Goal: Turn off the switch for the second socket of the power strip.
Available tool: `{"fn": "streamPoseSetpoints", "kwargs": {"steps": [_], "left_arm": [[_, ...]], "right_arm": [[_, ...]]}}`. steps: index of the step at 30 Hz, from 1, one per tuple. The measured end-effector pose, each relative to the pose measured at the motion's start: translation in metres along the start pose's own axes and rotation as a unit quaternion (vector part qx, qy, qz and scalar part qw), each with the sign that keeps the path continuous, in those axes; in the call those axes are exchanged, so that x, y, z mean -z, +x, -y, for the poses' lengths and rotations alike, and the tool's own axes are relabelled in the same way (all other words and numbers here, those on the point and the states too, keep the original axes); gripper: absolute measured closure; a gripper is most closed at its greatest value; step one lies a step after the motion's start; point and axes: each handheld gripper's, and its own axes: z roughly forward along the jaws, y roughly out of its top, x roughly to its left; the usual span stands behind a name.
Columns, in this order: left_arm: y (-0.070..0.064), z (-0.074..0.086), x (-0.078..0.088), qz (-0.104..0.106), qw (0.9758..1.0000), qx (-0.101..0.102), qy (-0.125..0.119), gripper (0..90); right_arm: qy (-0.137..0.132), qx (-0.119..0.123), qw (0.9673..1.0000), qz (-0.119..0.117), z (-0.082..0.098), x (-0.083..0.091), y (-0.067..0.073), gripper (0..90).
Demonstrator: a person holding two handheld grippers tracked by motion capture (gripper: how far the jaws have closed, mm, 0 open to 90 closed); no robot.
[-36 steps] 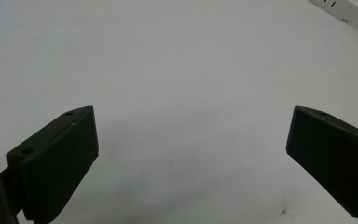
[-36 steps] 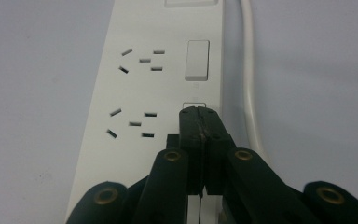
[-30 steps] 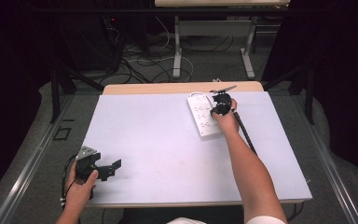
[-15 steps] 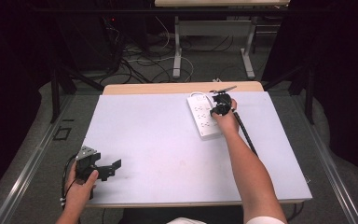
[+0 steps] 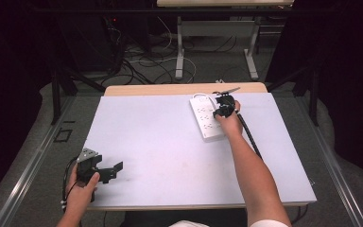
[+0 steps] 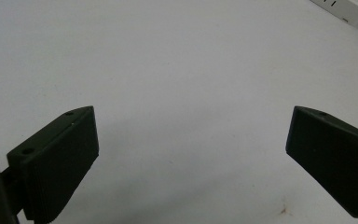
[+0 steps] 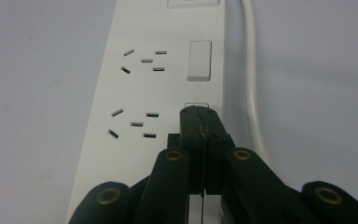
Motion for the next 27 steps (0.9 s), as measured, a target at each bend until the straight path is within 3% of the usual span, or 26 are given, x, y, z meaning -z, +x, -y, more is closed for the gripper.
{"fn": "streamPoseSetpoints", "kwargs": {"steps": [7, 27], "left_arm": [[-0.0002, -0.0001, -0.0002, 0.002, 1.0, -0.002, 0.0, 2.2], [-0.0003, -0.0004, -0.0007, 0.002, 1.0, -0.001, 0.0, 2.3]], "right_arm": [[-0.004, -0.012, 0.9999, -0.011, 0.0032, 0.0, -0.0023, 90.0], [-0.005, -0.011, 0.9999, -0.01, 0.0035, 0.0005, -0.0046, 89.5]]}}
